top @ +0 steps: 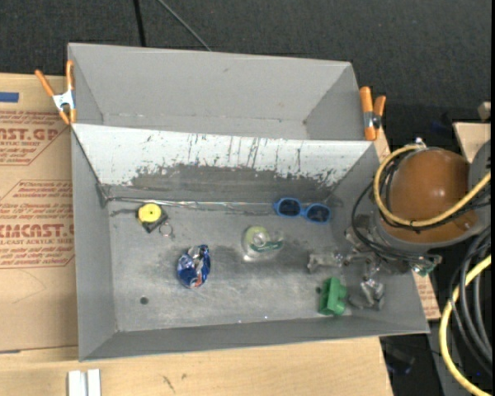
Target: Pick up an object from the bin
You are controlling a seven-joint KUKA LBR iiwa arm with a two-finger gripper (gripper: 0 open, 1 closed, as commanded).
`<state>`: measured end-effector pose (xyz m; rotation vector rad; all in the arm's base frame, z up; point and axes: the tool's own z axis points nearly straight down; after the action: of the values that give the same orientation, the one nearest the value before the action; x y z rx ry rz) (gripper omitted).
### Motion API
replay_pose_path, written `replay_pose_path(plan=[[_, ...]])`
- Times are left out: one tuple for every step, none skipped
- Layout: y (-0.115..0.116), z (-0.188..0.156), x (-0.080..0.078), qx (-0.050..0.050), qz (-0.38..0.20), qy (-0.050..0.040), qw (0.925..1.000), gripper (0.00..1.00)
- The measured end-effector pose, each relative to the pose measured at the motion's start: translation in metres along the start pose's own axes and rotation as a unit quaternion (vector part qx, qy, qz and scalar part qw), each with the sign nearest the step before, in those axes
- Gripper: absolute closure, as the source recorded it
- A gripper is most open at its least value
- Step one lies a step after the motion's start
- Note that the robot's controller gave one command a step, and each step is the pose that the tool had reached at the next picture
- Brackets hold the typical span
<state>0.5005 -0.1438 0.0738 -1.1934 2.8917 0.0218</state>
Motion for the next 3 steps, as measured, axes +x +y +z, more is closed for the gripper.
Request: replay_pose_path(plan=[[0.0404, 0.0055, -0.0160, 0.001, -0.163, 0.0086, 0.9866, 0.00], [0.0395, 0.0052, -0.0156, 0.001, -0.162, 0.0086, 0.9868, 1.00], [0.0395, 0.0052, -0.0156, 0.001, -0.162, 0.0086, 0.9867, 0.00]])
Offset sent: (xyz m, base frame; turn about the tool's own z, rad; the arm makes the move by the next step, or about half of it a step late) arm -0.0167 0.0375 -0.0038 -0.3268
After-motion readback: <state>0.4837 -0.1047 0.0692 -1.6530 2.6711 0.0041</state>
